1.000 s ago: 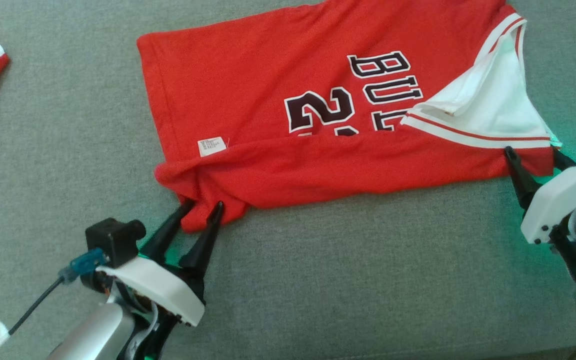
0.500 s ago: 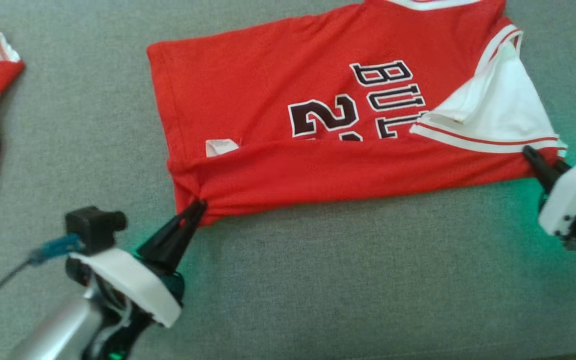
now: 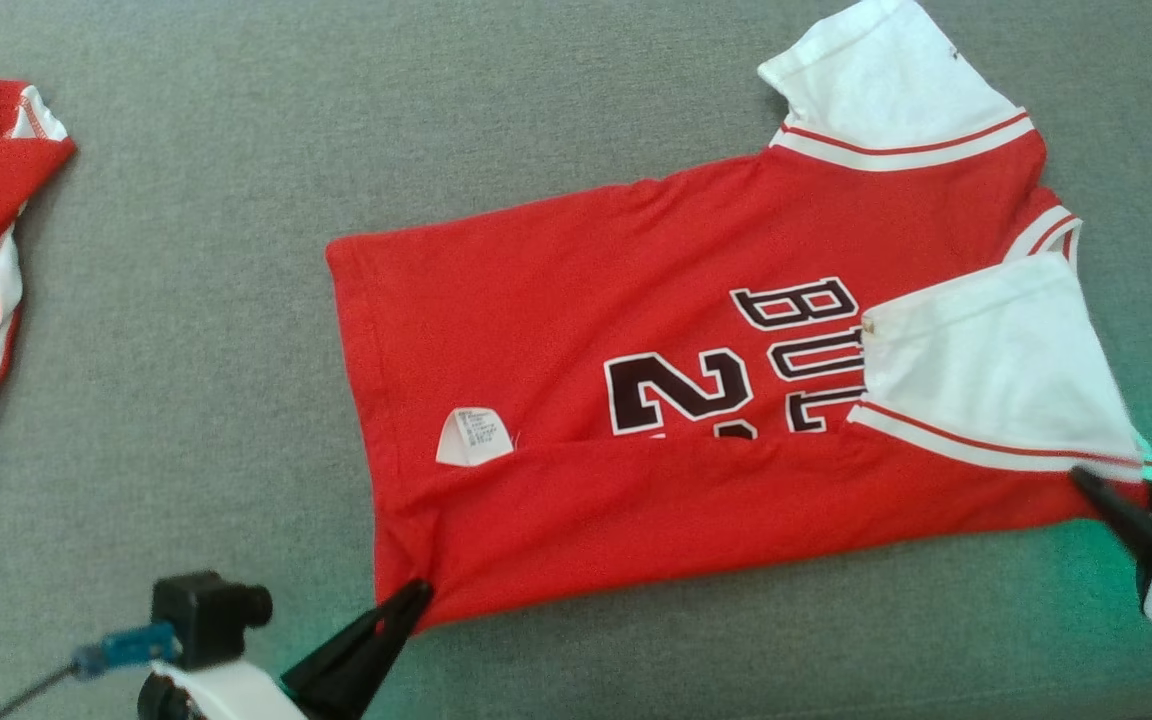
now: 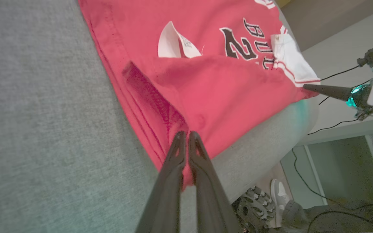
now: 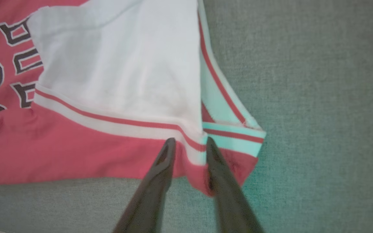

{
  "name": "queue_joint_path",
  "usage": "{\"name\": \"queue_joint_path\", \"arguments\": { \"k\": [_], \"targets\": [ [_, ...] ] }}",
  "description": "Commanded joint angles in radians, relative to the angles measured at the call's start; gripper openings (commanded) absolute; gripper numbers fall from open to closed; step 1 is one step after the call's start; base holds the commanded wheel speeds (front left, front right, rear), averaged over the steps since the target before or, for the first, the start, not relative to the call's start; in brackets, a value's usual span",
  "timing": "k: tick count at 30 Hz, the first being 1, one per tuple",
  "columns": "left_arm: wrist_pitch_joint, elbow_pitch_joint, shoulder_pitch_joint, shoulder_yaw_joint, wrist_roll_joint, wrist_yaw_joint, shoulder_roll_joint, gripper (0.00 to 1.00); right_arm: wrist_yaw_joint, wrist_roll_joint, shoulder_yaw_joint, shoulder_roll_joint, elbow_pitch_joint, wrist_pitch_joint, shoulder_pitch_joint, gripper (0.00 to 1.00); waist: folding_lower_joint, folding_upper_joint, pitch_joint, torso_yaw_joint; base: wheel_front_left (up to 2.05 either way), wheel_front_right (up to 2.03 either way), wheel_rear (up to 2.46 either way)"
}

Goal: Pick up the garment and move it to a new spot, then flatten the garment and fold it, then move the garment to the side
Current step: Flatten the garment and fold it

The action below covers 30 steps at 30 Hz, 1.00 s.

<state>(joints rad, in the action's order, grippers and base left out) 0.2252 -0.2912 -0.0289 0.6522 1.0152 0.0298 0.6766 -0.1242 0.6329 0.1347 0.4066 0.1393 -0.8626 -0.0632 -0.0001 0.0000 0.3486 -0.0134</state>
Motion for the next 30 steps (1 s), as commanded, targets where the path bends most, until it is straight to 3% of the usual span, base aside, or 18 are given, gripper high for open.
{"name": "queue_joint_path", "arguments": {
  "k": [1, 2, 3, 4, 10, 13, 15, 18, 22, 30],
  "targets": [
    [-0.013, -0.018, 0.022, -0.032, -0.019, -0.006, 0.018, 0.00, -0.007, -0.006, -0.006, 0.034, 0.039, 0.004, 0.000, 1.00, 0.0001, 0.0000, 0.000, 0.000, 0.00, 0.00, 0.00],
    [-0.019, -0.005, 0.018, -0.022, -0.036, -0.012, 0.011, 0.29, -0.007, -0.012, -0.011, 0.038, 0.042, 0.008, -0.008, 1.00, 0.0001, 0.0000, 0.000, 0.000, 0.00, 0.00, 0.00],
    [-0.027, 0.007, 0.016, -0.015, -0.049, -0.016, 0.003, 0.71, -0.007, -0.015, -0.014, 0.044, 0.047, 0.015, -0.013, 1.00, 0.0001, 0.0000, -0.002, 0.001, 0.00, 0.00, 0.00],
    [-0.034, 0.018, 0.017, -0.011, -0.059, -0.020, -0.004, 1.00, -0.007, -0.014, -0.010, 0.048, 0.053, 0.024, -0.014, 1.00, 0.0001, 0.0000, -0.005, 0.003, 0.00, 0.00, 0.00],
    [-0.081, 0.046, 0.041, -0.076, -0.071, -0.064, 0.005, 1.00, -0.007, -0.014, 0.069, 0.089, 0.133, 0.047, 0.047, 1.00, 0.0001, 0.0000, -0.018, 0.014, 0.00, 0.00, 0.00],
    [-0.096, 0.042, 0.092, -0.128, -0.083, -0.083, 0.024, 1.00, -0.007, -0.045, 0.071, 0.110, 0.167, 0.061, 0.142, 1.00, 0.0001, 0.0000, 0.002, 0.025, 0.00, 0.00, 0.00],
    [-0.097, 0.053, 0.154, -0.151, -0.079, -0.087, 0.006, 1.00, -0.007, -0.083, 0.066, 0.096, 0.151, 0.074, 0.236, 1.00, 0.0001, 0.0000, 0.022, 0.043, 0.00, 0.00, 0.00],
    [-0.087, 0.118, 0.282, -0.151, -0.104, -0.088, -0.040, 1.00, -0.007, -0.161, 0.022, 0.074, 0.089, 0.083, 0.395, 1.00, 0.0001, 0.0000, 0.068, 0.080, 0.00, 0.00, 0.00],
    [-0.095, 0.249, 0.470, -0.104, -0.175, -0.082, -0.151, 1.00, -0.007, -0.243, -0.022, 0.071, -0.062, 0.113, 0.592, 1.00, 0.0001, 0.0000, 0.138, 0.148, 0.00, 0.00, 0.00],
    [-0.106, 0.493, 0.686, 0.035, -0.261, -0.006, -0.352, 1.00, -0.007, -0.349, -0.066, 0.097, -0.375, 0.188, 0.792, 1.00, 0.0001, 0.0000, 0.209, 0.254, 0.00, 0.00, 0.00]
  ]
}}
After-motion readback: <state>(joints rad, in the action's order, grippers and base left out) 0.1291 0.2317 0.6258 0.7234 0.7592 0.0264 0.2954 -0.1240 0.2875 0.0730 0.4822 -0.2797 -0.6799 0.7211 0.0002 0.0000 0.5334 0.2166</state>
